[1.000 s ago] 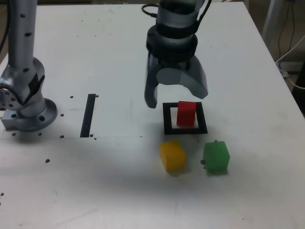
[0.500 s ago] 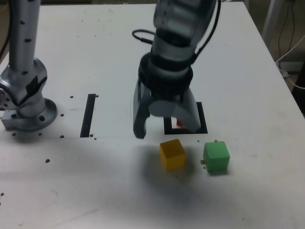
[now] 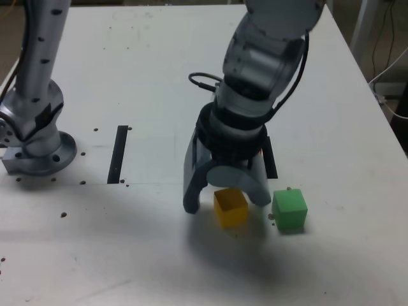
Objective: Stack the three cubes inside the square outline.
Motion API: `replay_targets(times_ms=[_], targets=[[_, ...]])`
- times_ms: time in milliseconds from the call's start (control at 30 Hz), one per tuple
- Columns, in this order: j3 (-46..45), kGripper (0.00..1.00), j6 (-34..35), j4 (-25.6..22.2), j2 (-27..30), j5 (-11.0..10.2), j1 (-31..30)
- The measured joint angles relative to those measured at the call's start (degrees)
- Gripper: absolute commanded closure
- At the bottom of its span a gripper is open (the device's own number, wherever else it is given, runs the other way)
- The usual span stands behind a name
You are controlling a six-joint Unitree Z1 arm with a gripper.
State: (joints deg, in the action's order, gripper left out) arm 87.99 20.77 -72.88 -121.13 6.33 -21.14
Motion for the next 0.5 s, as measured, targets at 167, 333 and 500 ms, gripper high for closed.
replay_targets(times_ms=[167,333,500], targets=[[-0.10,0.18,-0.64,0.90,-0.83,1.50,-0.03],[-0.47,0.41,-1.84,1.92,-1.31,2.90,-0.03],[-0.70,0.70,-2.37,2.99,-1.83,3.01,-0.03]])
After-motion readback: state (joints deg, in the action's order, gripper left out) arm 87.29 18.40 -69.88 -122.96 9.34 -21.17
